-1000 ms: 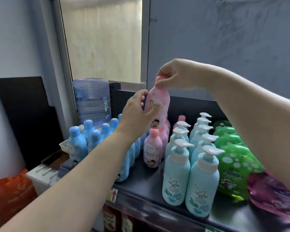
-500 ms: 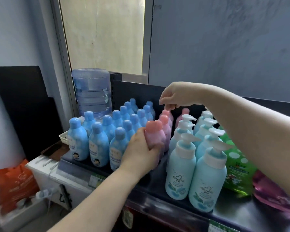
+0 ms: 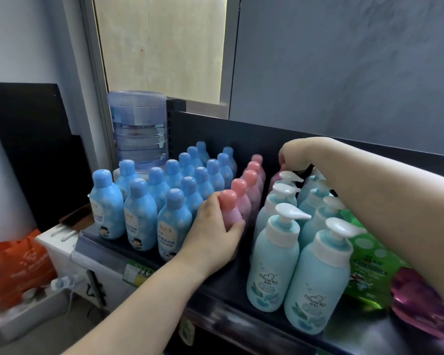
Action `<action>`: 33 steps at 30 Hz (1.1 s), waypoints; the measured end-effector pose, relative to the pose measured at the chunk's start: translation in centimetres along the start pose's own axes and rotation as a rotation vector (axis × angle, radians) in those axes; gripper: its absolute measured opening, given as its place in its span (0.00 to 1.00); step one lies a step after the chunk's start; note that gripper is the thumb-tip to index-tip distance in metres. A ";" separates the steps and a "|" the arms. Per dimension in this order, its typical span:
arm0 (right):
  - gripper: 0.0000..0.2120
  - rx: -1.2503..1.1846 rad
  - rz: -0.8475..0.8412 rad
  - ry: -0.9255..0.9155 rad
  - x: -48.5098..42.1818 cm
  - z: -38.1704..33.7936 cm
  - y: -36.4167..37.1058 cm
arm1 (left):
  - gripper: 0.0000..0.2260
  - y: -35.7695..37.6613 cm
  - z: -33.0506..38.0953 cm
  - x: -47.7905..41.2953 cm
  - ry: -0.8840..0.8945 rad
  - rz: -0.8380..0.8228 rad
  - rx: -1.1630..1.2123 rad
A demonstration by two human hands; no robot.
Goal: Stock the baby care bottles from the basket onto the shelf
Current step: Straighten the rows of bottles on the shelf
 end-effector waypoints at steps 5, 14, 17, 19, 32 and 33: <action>0.10 -0.038 0.155 -0.081 2.1 -1.1 -2.3 | 0.31 -0.5 0.9 0.4 0.036 0.017 -0.056; 0.14 -0.317 0.669 -0.123 11.8 -0.6 -10.3 | 0.30 -1.9 2.9 0.9 0.126 -0.018 -0.073; 0.14 -0.423 0.793 -0.156 15.9 -1.2 -12.3 | 0.30 -2.8 3.4 1.3 0.139 -0.026 -0.068; 0.13 -0.485 0.830 -0.185 18.2 -2.1 -13.0 | 0.30 -3.7 3.5 1.7 0.156 -0.005 -0.053; 0.12 -0.413 0.614 -0.307 24.4 -12.1 -8.9 | 0.25 -8.1 1.6 6.8 0.295 0.154 0.063; 0.13 -0.402 0.599 -0.297 24.2 -12.5 -8.0 | 0.23 -7.9 1.2 7.2 0.285 0.131 0.065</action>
Point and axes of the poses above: each hand's wrist, its own x-axis away from the middle knuckle, its own y-axis out of the palm, z = x × y, the point moved 9 cm from there along -x, towards the middle knuckle, and after that the axes turned 2 degrees about -x, right-handed, at the moved point
